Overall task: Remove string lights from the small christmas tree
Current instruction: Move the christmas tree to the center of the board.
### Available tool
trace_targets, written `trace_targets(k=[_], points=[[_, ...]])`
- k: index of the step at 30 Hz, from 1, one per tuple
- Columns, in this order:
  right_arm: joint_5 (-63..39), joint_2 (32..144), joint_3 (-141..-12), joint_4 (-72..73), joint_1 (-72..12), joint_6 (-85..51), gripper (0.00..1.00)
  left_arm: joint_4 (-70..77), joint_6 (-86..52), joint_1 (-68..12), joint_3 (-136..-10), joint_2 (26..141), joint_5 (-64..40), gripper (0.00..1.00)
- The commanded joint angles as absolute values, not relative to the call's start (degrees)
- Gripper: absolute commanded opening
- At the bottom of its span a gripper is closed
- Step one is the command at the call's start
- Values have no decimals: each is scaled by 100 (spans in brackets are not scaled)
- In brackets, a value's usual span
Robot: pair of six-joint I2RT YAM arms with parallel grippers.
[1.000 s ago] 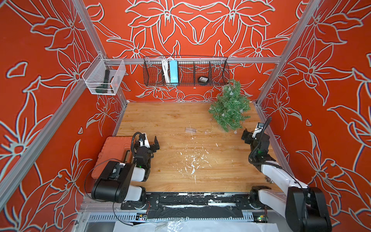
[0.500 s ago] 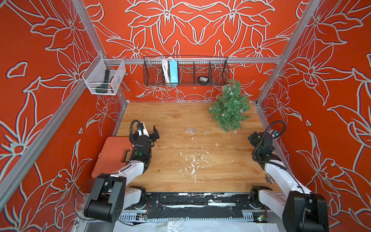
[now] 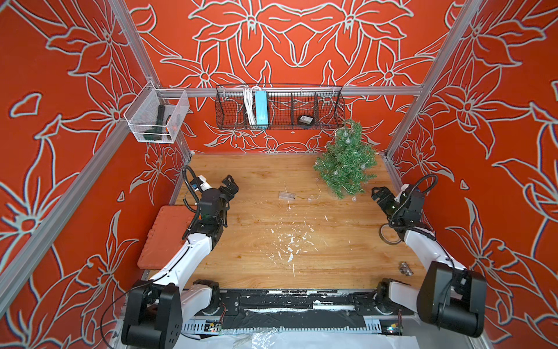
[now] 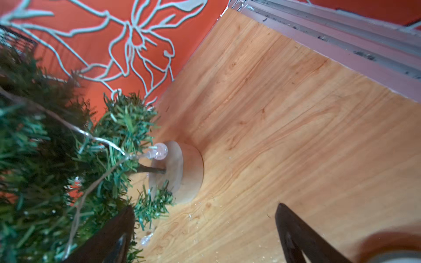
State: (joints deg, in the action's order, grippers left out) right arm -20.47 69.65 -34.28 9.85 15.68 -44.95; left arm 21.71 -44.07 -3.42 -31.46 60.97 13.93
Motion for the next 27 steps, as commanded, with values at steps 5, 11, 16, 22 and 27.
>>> trace_targets(k=[5,11,16,22,27], points=[[-2320,7506,-3657,851,1757,-5111,92,2805,-5363,-53,-2286,5367,659,99],[-3328,9081,-4161,2197,1842,-5854,72,2850,-5368,-53,-2340,5318,215,99],[-3810,10405,-4783,3130,1828,-6501,47,2615,-5378,-58,-2578,5435,-370,99],[-3841,11365,-5752,3147,1620,-6853,37,2201,-5157,-107,-2836,5396,-805,92],[-3856,12064,-6615,2992,1350,-7107,44,1737,-4904,-154,-3035,5311,-966,89]])
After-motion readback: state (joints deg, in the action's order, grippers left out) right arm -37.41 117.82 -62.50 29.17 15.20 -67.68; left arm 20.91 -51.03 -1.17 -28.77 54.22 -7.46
